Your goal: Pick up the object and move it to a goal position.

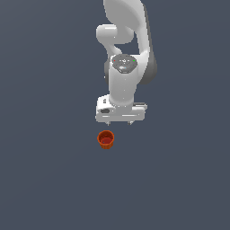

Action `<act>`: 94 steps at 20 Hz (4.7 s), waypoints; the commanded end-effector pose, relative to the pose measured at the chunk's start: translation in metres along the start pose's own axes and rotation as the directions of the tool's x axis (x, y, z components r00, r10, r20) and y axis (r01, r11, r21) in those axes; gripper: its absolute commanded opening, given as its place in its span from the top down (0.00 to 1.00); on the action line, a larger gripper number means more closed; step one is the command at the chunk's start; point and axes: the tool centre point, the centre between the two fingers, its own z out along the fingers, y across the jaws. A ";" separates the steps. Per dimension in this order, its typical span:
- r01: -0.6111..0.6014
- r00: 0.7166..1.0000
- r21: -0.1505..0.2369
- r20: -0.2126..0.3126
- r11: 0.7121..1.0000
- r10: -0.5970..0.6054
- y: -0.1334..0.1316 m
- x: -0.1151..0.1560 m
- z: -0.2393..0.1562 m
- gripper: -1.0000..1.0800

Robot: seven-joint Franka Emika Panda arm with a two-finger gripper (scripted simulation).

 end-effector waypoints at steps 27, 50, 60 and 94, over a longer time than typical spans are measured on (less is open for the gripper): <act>0.159 0.985 0.044 -0.070 0.986 -0.156 -0.001 0.001 0.021 0.38; 0.481 0.835 -0.021 -0.293 0.876 -0.465 0.029 -0.002 0.067 0.38; 0.505 0.814 -0.038 -0.311 0.862 -0.490 0.033 -0.003 0.070 0.38; 0.506 0.813 -0.041 -0.312 0.862 -0.492 0.004 -0.003 0.087 1.00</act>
